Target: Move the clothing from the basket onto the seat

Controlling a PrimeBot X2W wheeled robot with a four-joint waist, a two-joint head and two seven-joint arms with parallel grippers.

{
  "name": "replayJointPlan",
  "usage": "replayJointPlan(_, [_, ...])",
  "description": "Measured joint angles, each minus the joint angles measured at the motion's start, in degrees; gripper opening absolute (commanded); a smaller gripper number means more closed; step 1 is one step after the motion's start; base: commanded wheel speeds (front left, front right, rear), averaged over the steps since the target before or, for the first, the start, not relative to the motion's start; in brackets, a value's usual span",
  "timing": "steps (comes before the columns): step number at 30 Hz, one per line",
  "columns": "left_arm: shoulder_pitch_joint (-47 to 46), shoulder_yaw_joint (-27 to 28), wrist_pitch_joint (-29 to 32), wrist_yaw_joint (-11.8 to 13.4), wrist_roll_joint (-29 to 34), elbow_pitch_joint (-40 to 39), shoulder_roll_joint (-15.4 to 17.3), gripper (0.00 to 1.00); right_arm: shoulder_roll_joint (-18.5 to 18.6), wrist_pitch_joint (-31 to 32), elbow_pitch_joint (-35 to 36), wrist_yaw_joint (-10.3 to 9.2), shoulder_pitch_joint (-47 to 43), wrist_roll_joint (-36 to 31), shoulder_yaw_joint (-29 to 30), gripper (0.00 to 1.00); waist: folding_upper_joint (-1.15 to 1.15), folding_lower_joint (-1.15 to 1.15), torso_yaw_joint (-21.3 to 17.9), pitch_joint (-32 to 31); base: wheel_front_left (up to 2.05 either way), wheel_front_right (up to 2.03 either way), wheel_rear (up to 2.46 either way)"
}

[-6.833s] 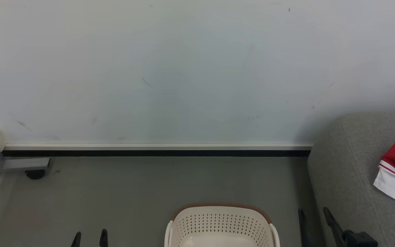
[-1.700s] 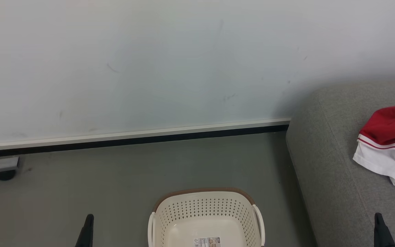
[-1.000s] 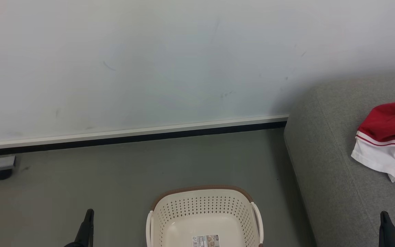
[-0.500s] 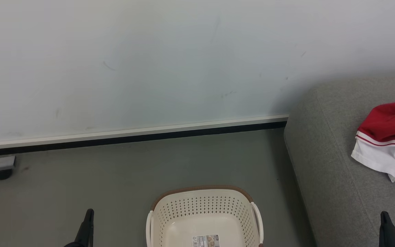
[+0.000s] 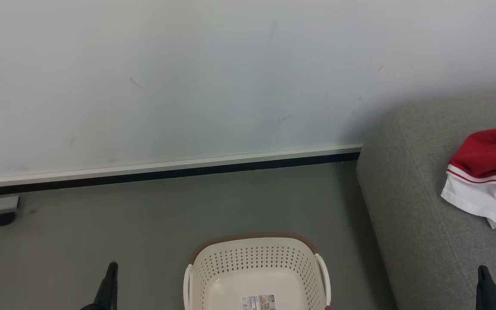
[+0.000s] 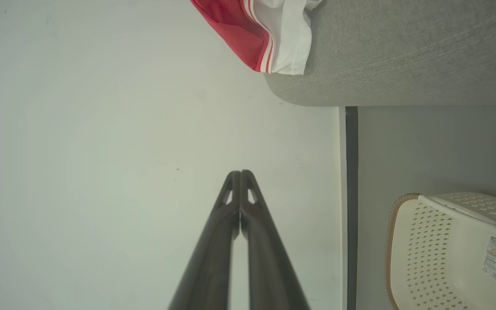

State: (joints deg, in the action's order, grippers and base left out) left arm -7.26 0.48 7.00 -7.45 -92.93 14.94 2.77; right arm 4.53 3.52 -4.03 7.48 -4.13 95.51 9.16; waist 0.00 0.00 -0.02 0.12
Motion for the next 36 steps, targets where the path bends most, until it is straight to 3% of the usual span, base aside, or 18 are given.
replayJointPlan(36, [0.0,0.0,0.0,0.0,0.0,0.0,0.0,0.00,-0.4,0.5,0.0,0.00,0.0,-0.3,0.5,0.00,0.00,0.00,0.0,0.0,0.00,0.00,0.00])
